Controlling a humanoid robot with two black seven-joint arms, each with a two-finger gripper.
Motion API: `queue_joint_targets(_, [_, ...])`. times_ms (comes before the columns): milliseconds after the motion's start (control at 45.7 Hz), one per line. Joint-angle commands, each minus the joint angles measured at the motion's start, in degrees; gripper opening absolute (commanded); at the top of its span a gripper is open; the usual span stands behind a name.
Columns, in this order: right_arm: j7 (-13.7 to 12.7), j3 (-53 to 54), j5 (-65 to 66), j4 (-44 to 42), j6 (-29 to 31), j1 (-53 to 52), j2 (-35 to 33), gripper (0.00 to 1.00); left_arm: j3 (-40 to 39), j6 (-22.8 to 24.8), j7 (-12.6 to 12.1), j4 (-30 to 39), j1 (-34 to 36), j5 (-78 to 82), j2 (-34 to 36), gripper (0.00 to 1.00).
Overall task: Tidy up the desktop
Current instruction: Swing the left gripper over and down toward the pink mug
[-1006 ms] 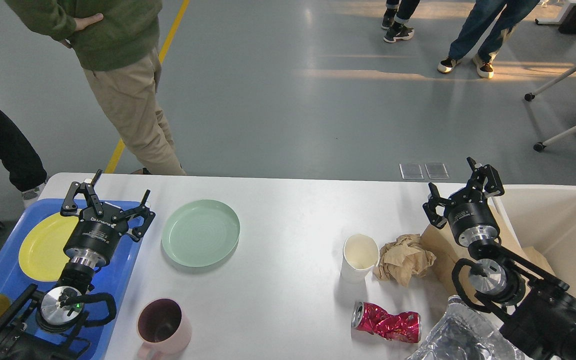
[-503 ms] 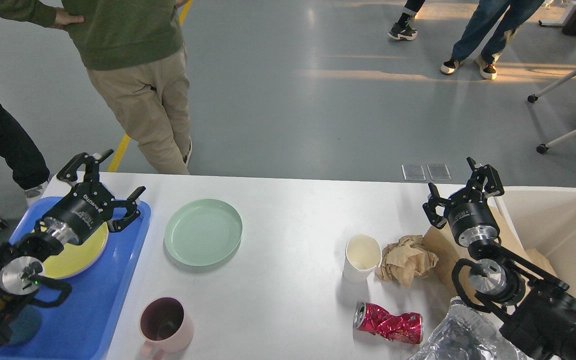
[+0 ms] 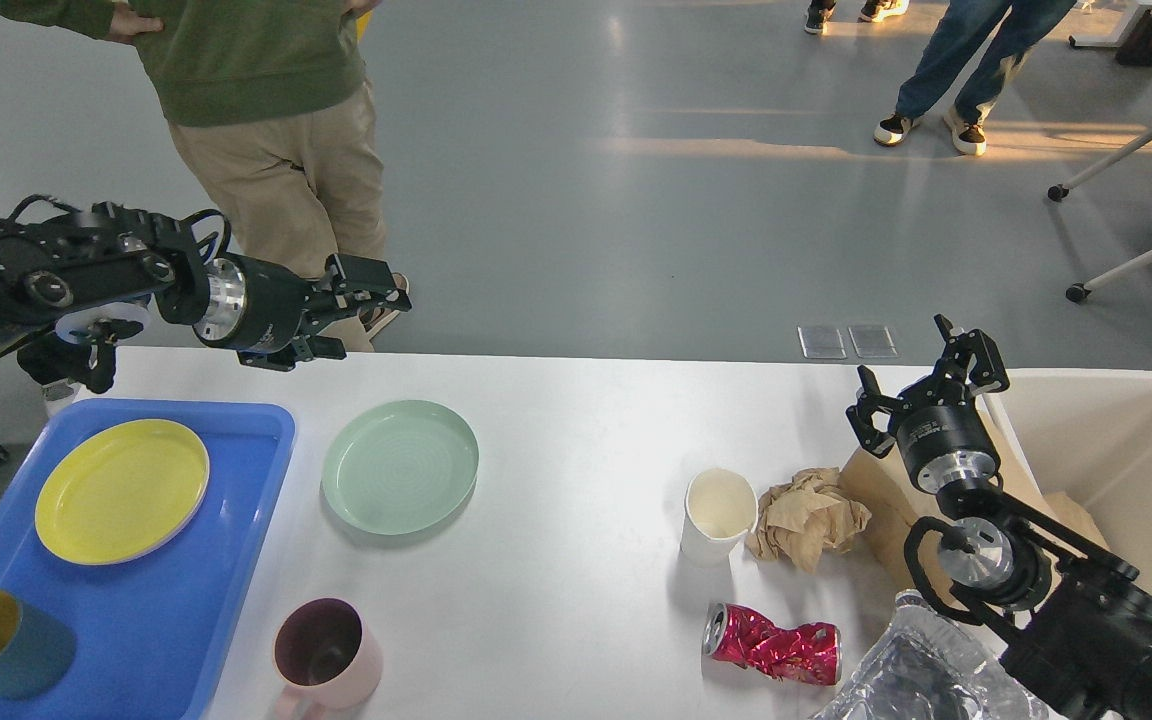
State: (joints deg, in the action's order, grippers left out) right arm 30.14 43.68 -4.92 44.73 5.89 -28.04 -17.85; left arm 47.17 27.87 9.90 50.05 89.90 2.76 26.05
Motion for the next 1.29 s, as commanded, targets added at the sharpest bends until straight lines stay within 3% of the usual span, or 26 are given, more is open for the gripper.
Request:
queue_joint_targets(0, [0.0, -0.09, 0.0, 0.0, 0.0, 0.0, 0.01, 1.0, 12.57, 0.17, 0.03, 5.66, 9.66, 0.05, -6.35, 1.0])
queue_joint_targets(66, [0.0, 0.0, -0.09, 0.0, 0.0, 0.0, 0.01, 1.0, 18.47, -0.27, 1.61, 12.41, 17.02, -0.48, -9.86, 0.99])
queue_joint_targets(153, [0.09, 0.0, 0.0, 0.0, 0.0, 0.0, 0.1, 1.0, 19.36, 1.13, 1.09, 18.23, 22.67, -0.22, -12.16, 0.99])
queue_joint_targets(372, [0.0, 0.0, 0.0, 0.0, 0.0, 0.0, 0.01, 1.0, 24.89, 11.5, 2.49, 29.83, 38.23, -5.38, -19.36, 0.99])
queue_joint_targets(503, [0.0, 0.0, 0.0, 0.0, 0.0, 0.0, 0.01, 1.0, 32.18, 11.42, 2.32, 38.97, 48.86, -13.65, -22.35, 0.99])
queue_joint_targets(722, [0.0, 0.0, 0.0, -0.08, 0.0, 0.0, 0.01, 1.0, 34.83, 12.38, 0.04, 50.93, 62.93, -15.95, -22.44, 0.99])
queue_joint_targets(831, [0.0, 0.0, 0.0, -0.08, 0.0, 0.0, 0.01, 1.0, 37.46, 14.66, -2.51, 50.94, 63.91, -16.12, -22.36, 0.99])
queue_joint_targets(1159, [0.0, 0.0, 0.0, 0.0, 0.0, 0.0, 0.01, 1.0, 39.84, 15.2, -2.34, 50.24, 62.85, -15.86, -13.93, 0.99])
queue_joint_targets(1268, [0.0, 0.0, 0.0, 0.0, 0.0, 0.0, 0.1, 1.0, 39.58, 13.0, -2.95, 48.92, 56.45, -15.6, -12.16, 0.98])
